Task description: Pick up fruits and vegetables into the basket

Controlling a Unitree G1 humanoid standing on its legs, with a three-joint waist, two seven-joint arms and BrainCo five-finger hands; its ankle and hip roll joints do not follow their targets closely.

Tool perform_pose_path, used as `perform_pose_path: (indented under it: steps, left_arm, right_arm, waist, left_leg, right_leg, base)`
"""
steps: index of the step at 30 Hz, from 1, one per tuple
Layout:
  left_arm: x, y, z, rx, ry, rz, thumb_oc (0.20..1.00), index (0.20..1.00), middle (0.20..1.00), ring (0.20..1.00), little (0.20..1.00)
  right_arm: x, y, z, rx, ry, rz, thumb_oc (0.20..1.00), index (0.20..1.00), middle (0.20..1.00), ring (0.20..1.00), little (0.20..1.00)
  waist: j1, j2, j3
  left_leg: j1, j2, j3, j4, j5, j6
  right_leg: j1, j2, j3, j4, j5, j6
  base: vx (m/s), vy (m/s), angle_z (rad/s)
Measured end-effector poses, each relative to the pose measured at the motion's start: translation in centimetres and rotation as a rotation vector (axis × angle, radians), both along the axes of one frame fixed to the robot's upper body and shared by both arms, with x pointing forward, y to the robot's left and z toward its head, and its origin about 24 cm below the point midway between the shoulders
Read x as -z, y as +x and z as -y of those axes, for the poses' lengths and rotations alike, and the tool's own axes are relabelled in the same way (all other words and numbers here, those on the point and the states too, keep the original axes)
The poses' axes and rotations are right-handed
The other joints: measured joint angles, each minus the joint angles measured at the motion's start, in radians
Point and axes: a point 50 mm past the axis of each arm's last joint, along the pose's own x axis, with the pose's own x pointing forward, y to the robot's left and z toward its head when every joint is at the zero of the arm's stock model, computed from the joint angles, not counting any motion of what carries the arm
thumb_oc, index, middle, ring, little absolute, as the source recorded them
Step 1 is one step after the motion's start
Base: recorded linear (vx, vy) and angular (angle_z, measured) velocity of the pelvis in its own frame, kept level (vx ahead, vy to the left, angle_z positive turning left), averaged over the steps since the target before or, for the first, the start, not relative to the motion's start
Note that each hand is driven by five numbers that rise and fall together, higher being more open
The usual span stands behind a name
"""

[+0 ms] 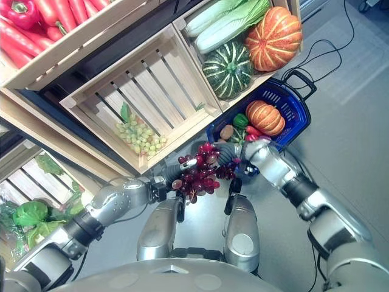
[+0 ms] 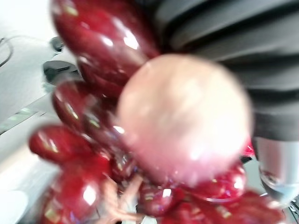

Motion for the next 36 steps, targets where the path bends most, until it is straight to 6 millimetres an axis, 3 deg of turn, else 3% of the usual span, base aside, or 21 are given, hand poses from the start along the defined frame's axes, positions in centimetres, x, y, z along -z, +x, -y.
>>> perform_pose_path:
  steps: [4, 8, 12, 26, 36]
  left_arm:
    - [-1.1, 1.1, -0.9, -0.065, -0.046, 0.055, 1.0, 1.0, 1.0, 1.0, 1.0]
    - [-3.1, 3.3, -4.8, -0.245, -0.021, 0.179, 1.0, 1.0, 1.0, 1.0, 1.0]
    - [-3.7, 3.6, -7.5, -0.318, 0.018, 0.208, 1.0, 1.0, 1.0, 1.0, 1.0]
    - [0.8, 0.4, -11.5, -0.343, 0.169, 0.037, 1.0, 1.0, 1.0, 1.0, 1.0]
    - [2.5, 0.4, -15.4, -0.361, 0.545, 0.211, 1.0, 1.0, 1.0, 1.0, 1.0]
  right_arm:
    - [-1.1, 0.1, 0.7, 0.027, 0.094, 0.103, 0.2, 0.2, 0.2, 0.2, 0.2]
    - [-1.4, -0.5, 4.2, 0.121, 0.051, 0.14, 0.2, 0.2, 0.2, 0.2, 0.2]
    - [-1.4, -1.3, 7.1, 0.253, 0.068, 0.149, 0.2, 0.2, 0.2, 0.2, 0.2]
    - [-4.8, -1.0, 11.1, 0.538, 0.298, 0.31, 0.2, 0.2, 0.2, 0.2, 0.2]
    - [-6.0, 0.9, 12.4, 0.759, 0.565, 0.349, 0.2, 0.2, 0.2, 0.2, 0.2]
  waist:
    - [-0.02, 0.003, 0.046]
    - [-0.016, 0.012, 0.059]
    - [-0.018, 0.012, 0.059]
    - [-0.018, 0.024, 0.082]
    - [-0.012, 0.044, 0.093]
  left_leg:
    - [0.0, 0.002, 0.001, 0.001, 0.001, 0.001]
    - [-0.004, 0.009, 0.013, -0.001, 0.002, 0.0]
    - [-0.008, 0.009, 0.021, 0.0, 0.003, -0.001]
    - [-0.102, 0.015, 0.025, 0.038, 0.002, 0.003]
    - [-0.253, 0.008, 0.023, 0.105, 0.002, 0.004]
  right_leg:
    - [-0.003, 0.001, 0.001, 0.006, -0.004, 0.005]
    - [-0.005, 0.004, -0.001, 0.004, -0.003, 0.002]
    - [-0.007, 0.005, -0.005, 0.001, -0.003, 0.002]
    - [-0.079, 0.003, -0.021, 0.015, -0.003, 0.003]
    - [-0.231, -0.017, -0.023, 0.094, -0.012, -0.008]
  base:
    - [0.01, -0.008, 0.0]
    - [0.02, -0.044, 0.04]
    - [0.0, -0.047, 0.02]
    - [-0.01, -0.05, 0.04]
    - [-0.02, -0.025, 0.02]
